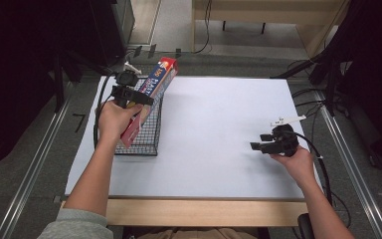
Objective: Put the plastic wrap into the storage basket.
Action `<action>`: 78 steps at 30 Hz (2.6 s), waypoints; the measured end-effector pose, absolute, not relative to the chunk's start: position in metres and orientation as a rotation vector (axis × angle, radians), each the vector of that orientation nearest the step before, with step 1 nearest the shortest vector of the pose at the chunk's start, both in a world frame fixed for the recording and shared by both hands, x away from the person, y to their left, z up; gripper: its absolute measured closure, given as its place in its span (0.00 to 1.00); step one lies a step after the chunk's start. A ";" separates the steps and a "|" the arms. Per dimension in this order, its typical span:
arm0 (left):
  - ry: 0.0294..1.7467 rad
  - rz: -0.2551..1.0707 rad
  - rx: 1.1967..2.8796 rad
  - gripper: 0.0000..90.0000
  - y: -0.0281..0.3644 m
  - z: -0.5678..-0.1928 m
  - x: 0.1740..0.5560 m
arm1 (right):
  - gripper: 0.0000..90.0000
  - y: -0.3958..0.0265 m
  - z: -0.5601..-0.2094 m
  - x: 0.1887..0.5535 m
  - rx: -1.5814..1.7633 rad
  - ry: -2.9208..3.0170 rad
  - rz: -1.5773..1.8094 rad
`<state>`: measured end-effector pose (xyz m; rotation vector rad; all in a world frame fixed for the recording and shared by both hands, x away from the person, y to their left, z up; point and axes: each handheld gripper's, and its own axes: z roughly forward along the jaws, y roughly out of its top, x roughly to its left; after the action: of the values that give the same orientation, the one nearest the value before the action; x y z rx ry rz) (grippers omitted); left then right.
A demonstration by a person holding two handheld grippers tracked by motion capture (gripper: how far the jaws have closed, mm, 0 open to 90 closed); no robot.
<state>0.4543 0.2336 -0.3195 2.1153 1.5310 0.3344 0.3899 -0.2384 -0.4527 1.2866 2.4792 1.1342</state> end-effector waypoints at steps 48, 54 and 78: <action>1.811 0.388 1.987 0.45 0.245 -0.361 0.504 | 0.44 -0.238 -0.451 0.388 1.265 2.488 1.125; 1.818 0.368 1.990 0.45 0.245 -0.366 0.506 | 0.44 -0.239 -0.451 0.388 1.275 2.485 1.125; 1.843 0.385 2.037 0.45 0.244 -0.385 0.511 | 0.44 -0.240 -0.451 0.387 1.273 2.486 1.124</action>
<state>0.5113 0.2443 -0.3847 2.0375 1.8426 0.3853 0.3875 -0.2398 -0.4513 1.2725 2.4864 1.1241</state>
